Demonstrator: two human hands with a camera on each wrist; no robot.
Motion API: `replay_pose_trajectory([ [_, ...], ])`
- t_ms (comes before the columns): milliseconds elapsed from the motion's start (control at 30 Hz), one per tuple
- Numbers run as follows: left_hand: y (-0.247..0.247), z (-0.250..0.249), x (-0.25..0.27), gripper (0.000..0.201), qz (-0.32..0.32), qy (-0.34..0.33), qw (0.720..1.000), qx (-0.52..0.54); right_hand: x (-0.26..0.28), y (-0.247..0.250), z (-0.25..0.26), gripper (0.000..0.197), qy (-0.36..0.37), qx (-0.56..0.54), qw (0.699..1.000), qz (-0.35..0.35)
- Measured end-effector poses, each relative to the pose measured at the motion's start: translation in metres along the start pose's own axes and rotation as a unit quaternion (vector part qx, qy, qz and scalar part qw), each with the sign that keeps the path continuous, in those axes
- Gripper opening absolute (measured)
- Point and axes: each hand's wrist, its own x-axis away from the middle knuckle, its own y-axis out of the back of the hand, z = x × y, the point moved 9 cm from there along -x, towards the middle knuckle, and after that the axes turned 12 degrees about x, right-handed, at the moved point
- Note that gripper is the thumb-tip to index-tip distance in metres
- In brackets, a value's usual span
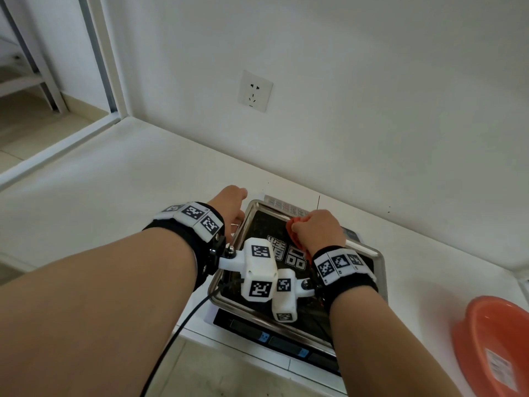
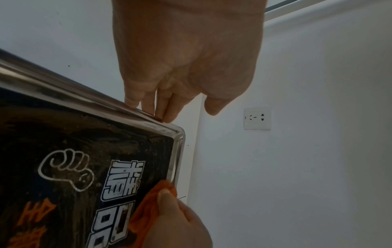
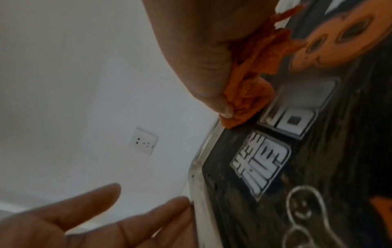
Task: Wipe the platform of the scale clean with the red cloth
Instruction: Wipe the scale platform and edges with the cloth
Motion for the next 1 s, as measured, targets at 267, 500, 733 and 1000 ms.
replay_pose_trajectory([
  [267,0.006,0.0,-0.001,0.058,-0.002,0.002,1.0,0.013,-0.01,0.002,0.003,0.011,-0.001,-0.029,0.999,0.038],
  [500,0.01,0.0,-0.008,0.058,0.013,0.0,1.0,0.004,-0.002,-0.008,0.02,0.012,0.021,-0.055,0.997,0.052],
  [733,0.016,0.004,-0.006,0.064,0.05,0.033,0.998,0.02,-0.012,0.003,0.012,0.01,-0.001,-0.067,0.996,0.053],
  [1000,0.019,0.003,-0.001,0.076,0.095,0.038,0.995,0.009,-0.004,-0.007,0.055,0.016,0.059,-0.023,0.996,0.067],
])
